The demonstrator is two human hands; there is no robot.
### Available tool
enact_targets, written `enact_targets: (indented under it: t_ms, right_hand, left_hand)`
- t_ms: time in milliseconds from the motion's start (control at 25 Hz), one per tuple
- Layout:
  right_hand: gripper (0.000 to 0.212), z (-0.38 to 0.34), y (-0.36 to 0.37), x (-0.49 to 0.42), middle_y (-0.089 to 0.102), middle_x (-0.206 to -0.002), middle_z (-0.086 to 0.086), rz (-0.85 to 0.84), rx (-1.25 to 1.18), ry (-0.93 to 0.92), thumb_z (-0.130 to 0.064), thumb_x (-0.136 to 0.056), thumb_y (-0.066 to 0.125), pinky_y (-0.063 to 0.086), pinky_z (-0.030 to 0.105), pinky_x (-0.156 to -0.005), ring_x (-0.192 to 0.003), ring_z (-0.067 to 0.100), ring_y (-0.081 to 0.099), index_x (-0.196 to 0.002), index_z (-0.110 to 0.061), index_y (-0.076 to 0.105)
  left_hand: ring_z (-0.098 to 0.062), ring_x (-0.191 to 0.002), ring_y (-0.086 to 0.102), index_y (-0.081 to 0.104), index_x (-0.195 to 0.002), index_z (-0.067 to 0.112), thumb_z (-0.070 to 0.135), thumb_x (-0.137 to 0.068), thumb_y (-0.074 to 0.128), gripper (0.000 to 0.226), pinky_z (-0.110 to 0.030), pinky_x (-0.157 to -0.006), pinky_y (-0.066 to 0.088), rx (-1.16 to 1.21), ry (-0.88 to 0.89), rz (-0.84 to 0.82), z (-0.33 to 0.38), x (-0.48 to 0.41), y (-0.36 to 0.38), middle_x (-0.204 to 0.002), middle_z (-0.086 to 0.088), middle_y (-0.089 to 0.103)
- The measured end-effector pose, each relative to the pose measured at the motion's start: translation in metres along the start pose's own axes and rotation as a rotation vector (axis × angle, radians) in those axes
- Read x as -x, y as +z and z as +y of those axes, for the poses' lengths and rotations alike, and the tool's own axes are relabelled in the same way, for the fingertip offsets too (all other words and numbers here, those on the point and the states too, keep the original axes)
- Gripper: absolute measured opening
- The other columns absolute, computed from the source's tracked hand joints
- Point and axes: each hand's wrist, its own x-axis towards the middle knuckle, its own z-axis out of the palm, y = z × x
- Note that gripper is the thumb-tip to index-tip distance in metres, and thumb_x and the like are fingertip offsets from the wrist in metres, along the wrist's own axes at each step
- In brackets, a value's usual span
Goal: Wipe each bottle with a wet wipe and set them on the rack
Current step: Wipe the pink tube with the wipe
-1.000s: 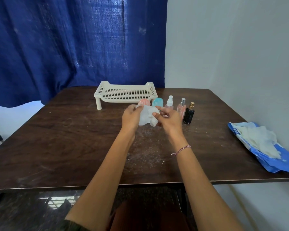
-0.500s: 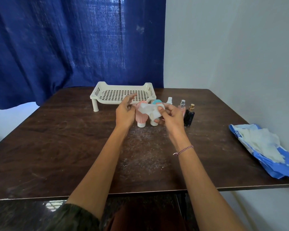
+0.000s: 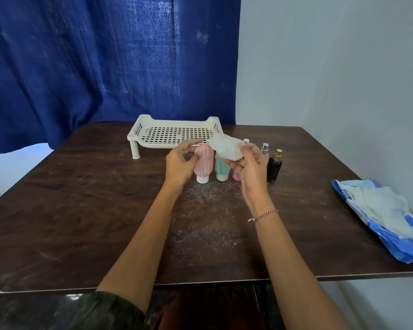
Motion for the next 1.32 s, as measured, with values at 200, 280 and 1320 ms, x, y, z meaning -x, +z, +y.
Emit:
enact_targets:
  t_ms: [200,280,1320]
  right_hand:
    - [0.014,0.010,0.006,-0.006,0.070,-0.099,0.005,0.020,0.126,-0.159,-0.026,-0.085,0.065,0.055,0.025,-0.070,-0.097,0.015,0.066,-0.084,-0.013,0.063]
    - [0.010,0.014,0.009,-0.009,0.069,-0.099,0.002,0.026,0.192,-0.241,-0.018,-0.080,0.071,0.055,0.023,-0.073,-0.097,0.011,0.066,-0.079,-0.013,0.062]
    - [0.029,0.039,0.019,-0.002,0.064,-0.113,0.003,-0.131,0.788,-0.676,-0.019,-0.080,0.071,0.042,0.007,-0.090,-0.108,0.006,0.053,-0.107,-0.009,0.069]
  left_hand:
    - [-0.011,-0.104,0.064,0.067,-0.114,0.012,0.004,-0.087,0.065,0.029,-0.033,-0.094,0.052,0.022,0.044,0.035,-0.008,0.001,0.001,-0.112,0.000,0.069]
    - [-0.011,-0.103,0.064,0.067,-0.113,0.012,0.004,-0.086,0.066,0.029,-0.032,-0.093,0.053,0.014,0.075,0.046,-0.011,0.002,-0.001,-0.111,0.000,0.070]
    - [-0.003,-0.102,0.065,0.066,-0.111,0.011,0.000,-0.088,0.060,0.026,-0.014,-0.082,0.049,0.267,0.105,-0.177,-0.012,0.007,-0.021,-0.106,0.005,0.070]
